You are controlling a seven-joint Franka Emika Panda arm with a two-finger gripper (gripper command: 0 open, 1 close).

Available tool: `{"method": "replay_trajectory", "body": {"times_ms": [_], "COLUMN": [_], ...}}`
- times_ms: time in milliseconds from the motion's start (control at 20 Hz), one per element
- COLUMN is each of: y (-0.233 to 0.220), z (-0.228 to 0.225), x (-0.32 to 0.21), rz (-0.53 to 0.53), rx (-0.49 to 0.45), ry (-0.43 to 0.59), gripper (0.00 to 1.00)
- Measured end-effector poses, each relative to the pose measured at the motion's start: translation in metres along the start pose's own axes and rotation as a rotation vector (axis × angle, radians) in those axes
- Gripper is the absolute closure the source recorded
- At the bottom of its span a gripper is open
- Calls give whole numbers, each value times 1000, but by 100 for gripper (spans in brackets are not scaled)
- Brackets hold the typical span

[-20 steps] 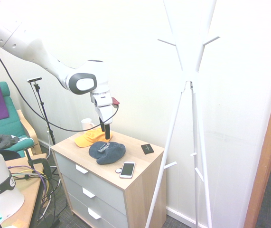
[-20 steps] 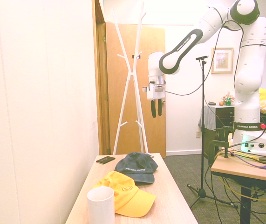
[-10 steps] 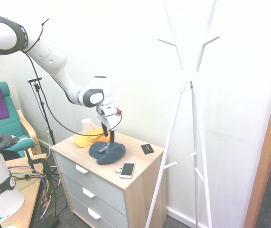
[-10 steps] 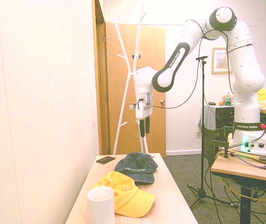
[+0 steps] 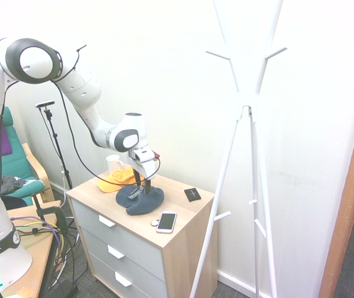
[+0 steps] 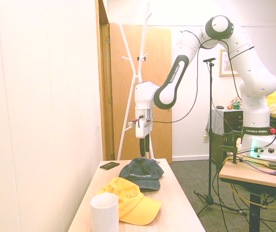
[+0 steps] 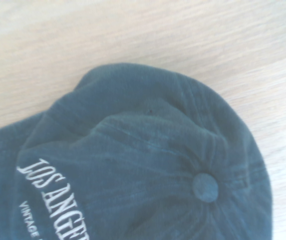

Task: Hang the cap

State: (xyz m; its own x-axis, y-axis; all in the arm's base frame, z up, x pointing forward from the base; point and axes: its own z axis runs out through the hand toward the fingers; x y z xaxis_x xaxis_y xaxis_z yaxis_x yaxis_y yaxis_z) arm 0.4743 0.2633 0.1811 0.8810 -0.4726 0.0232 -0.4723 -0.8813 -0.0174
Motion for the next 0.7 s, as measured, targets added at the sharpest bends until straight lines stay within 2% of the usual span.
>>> {"method": "replay_trajectory", "body": {"times_ms": [50,100,350,700], "y": [0,-1,-5,-7], "z": [7,13,25,22], "x": [-1,-1,4,6], "rz": [-7,-16,-73,-84], "rx": [-4,-5,3,17], "ry": [-1,4,67,106], "gripper": [0,100,100,100]}}
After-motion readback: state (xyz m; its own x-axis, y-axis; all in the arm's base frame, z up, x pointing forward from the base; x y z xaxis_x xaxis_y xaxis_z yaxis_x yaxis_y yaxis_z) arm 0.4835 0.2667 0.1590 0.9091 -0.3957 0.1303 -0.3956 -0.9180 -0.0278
